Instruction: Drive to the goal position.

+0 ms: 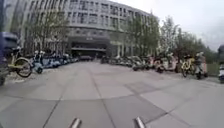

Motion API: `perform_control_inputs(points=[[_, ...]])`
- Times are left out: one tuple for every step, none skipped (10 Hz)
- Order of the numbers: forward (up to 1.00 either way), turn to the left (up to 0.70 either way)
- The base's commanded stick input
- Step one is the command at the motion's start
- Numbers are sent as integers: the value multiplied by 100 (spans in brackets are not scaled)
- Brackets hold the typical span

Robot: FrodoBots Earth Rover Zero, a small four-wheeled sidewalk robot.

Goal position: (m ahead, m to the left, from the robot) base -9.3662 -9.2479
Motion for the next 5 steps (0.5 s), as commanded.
perform_control_inputs(points=[[0, -100], [0, -100], [0, -100], [0, -100], [0, -100]])
